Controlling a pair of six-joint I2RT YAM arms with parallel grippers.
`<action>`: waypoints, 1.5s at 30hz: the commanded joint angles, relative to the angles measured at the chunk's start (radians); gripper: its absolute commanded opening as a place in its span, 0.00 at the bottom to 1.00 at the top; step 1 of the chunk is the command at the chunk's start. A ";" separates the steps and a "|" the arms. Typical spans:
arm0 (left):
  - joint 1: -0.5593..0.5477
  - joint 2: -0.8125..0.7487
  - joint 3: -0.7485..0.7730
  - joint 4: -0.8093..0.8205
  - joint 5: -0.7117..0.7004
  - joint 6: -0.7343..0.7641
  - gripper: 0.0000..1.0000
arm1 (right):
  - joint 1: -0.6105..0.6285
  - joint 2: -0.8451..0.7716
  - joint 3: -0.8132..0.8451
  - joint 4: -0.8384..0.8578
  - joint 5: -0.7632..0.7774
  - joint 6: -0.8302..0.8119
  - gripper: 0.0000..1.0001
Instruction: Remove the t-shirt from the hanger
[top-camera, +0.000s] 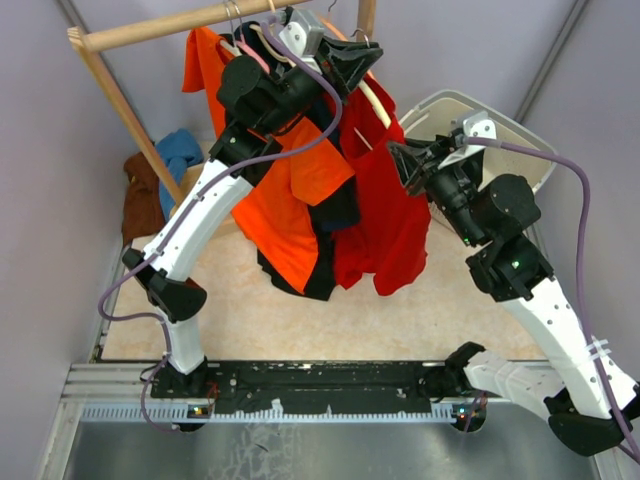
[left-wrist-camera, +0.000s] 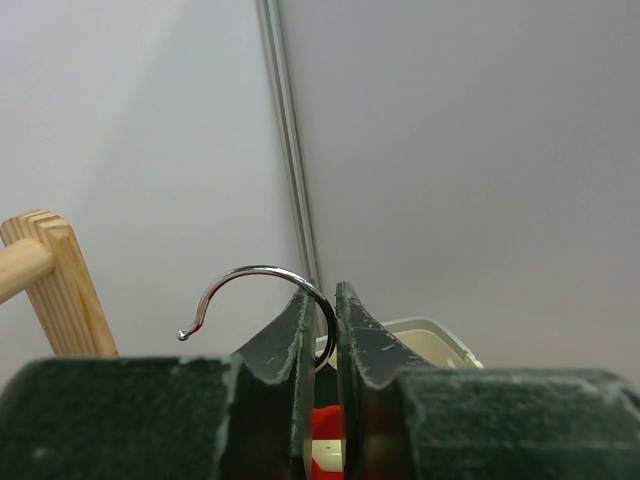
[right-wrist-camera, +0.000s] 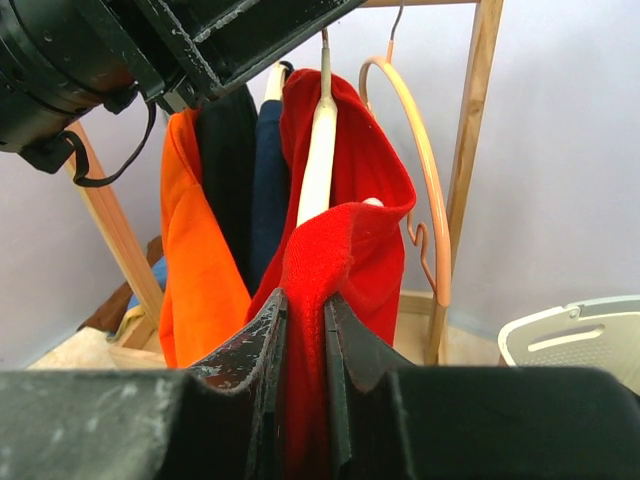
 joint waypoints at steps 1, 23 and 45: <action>-0.004 -0.008 0.018 0.037 0.035 -0.044 0.11 | 0.008 -0.031 0.009 0.113 -0.001 -0.007 0.00; -0.004 0.006 0.041 0.043 -0.180 -0.001 0.00 | 0.008 -0.170 -0.058 -0.184 0.030 0.055 0.61; -0.005 0.039 0.090 0.048 -0.351 0.041 0.00 | 0.007 -0.236 -0.255 -0.280 0.039 0.110 0.24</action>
